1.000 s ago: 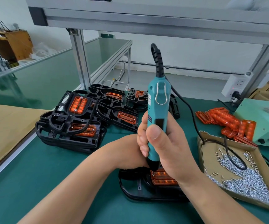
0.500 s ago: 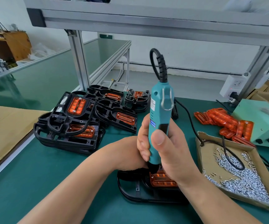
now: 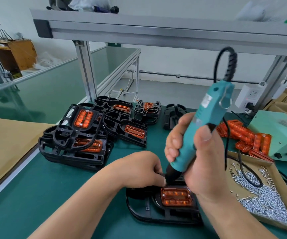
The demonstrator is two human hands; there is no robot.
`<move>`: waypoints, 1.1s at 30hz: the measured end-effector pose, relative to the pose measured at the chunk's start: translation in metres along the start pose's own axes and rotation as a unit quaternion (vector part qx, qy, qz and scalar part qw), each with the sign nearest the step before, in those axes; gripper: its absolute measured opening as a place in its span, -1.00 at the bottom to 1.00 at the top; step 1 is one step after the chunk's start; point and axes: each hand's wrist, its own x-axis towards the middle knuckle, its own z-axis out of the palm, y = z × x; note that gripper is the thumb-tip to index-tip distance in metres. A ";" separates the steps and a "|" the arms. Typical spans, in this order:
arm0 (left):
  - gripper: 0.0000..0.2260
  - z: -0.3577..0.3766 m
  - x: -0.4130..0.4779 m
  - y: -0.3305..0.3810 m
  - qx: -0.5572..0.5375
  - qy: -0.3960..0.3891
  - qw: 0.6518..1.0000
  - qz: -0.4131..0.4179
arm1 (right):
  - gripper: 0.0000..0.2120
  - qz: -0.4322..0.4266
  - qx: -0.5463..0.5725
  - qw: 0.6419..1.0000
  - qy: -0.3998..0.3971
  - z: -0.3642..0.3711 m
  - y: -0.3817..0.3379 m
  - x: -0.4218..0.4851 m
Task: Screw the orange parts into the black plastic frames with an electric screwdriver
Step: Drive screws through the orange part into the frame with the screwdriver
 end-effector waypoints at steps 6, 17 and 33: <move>-0.80 -0.001 0.001 -0.005 -0.010 0.026 1.000 0.008 | -0.51 -0.006 0.036 0.988 0.150 -0.033 -0.011 0.011; -0.83 -0.007 -0.001 -0.010 0.049 0.051 0.997 0.010 | -0.66 0.003 0.054 0.958 0.283 -0.066 -0.009 0.003; -0.71 -0.030 -0.014 -0.018 0.251 0.145 0.951 -0.111 | -0.66 0.004 0.074 0.946 0.315 -0.072 -0.006 0.005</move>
